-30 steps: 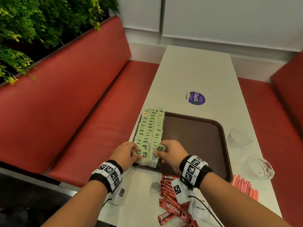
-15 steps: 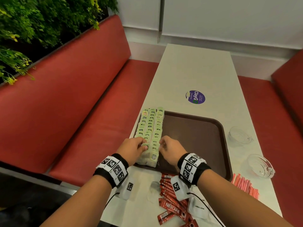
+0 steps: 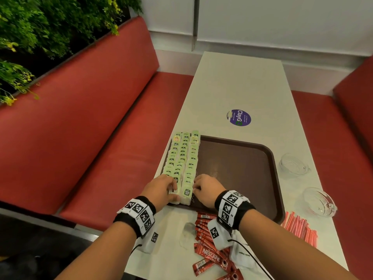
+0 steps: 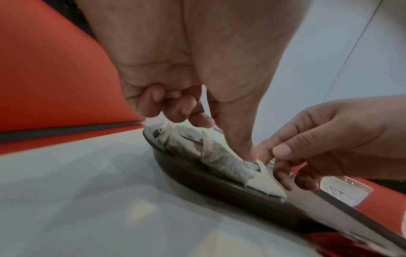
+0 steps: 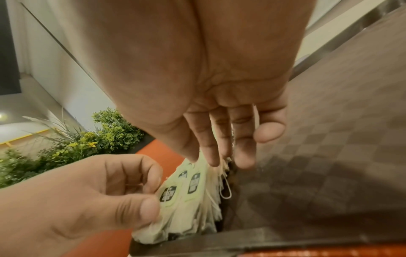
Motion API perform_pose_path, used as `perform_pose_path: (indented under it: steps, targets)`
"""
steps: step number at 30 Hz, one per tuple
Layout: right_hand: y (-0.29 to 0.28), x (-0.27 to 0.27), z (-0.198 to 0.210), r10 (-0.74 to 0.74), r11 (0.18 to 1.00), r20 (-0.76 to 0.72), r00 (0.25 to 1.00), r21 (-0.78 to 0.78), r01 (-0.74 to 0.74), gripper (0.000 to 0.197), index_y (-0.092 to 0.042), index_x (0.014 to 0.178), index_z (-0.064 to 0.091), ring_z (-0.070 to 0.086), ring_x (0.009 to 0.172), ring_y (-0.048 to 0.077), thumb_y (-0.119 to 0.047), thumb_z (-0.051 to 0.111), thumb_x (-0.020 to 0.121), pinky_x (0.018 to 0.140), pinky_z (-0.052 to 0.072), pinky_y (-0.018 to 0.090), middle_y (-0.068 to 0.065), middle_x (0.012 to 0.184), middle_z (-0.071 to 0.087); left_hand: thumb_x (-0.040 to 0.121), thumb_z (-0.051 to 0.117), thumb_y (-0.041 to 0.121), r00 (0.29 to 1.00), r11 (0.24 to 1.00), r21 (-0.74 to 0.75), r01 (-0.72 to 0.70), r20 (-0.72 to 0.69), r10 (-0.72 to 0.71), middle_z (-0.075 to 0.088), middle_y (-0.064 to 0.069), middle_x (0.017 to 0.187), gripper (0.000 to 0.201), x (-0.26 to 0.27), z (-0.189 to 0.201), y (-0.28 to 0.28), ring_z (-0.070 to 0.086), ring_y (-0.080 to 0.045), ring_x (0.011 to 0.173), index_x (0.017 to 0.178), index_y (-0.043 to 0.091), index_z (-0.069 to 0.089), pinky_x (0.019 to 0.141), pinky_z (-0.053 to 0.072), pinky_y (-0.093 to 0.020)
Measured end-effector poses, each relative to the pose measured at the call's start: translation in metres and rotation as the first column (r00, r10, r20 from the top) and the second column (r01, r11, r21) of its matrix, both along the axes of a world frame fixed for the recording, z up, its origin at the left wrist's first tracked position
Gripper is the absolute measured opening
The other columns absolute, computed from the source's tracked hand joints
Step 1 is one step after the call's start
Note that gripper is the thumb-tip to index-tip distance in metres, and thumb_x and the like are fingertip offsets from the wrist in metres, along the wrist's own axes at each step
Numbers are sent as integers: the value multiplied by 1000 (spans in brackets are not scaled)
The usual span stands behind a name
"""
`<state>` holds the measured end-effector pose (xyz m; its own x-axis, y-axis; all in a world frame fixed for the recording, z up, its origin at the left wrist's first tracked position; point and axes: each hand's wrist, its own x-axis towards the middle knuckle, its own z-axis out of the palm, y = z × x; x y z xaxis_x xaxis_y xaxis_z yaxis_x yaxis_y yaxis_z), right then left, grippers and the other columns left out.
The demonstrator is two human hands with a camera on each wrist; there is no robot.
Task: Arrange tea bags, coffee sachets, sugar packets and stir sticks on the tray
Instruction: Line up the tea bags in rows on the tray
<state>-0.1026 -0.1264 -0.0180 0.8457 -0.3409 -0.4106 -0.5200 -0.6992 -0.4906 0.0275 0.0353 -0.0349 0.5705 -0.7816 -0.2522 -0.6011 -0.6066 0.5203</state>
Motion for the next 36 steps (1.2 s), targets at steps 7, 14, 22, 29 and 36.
perform_pose_path:
  steps: [7,14,22,29,36]
  targets:
    - [1,0,4,58,998,4,998,-40,-57,27,-6,104,76,62,110,27,-15,51,97,98,49,35,6,124,62,81,74,51,993,993,78,89,76,-95,50,14,97,24,-5,-3,1,52,-9,89,97,35,64,77,44,-26]
    - [1,-11,7,35,998,-9,999,-49,-35,22,-11,106,73,65,105,26,-18,55,96,95,52,40,6,115,68,88,68,48,969,970,-37,239,79,-236,58,15,93,19,-30,14,10,53,-3,85,98,33,69,73,40,-20]
    - [5,-32,16,42,997,65,997,-63,-38,29,-20,124,64,60,112,22,-23,59,95,98,47,34,2,125,61,94,58,45,869,858,223,463,79,-489,61,2,109,31,-65,0,13,59,-19,99,117,26,66,81,48,-33]
    - [11,-43,23,124,991,60,990,-67,-120,21,-25,109,65,58,101,17,-26,70,88,89,48,31,-4,112,60,94,59,34,912,902,163,400,24,-409,58,12,93,11,-49,4,19,55,-10,86,97,26,67,74,41,-24]
    - [21,-37,32,231,972,187,955,2,-235,43,-29,109,56,53,88,15,-20,79,74,78,50,33,-5,99,52,97,61,31,954,963,4,268,-143,-265,60,16,77,12,-29,36,13,53,10,65,85,32,60,58,36,-9]
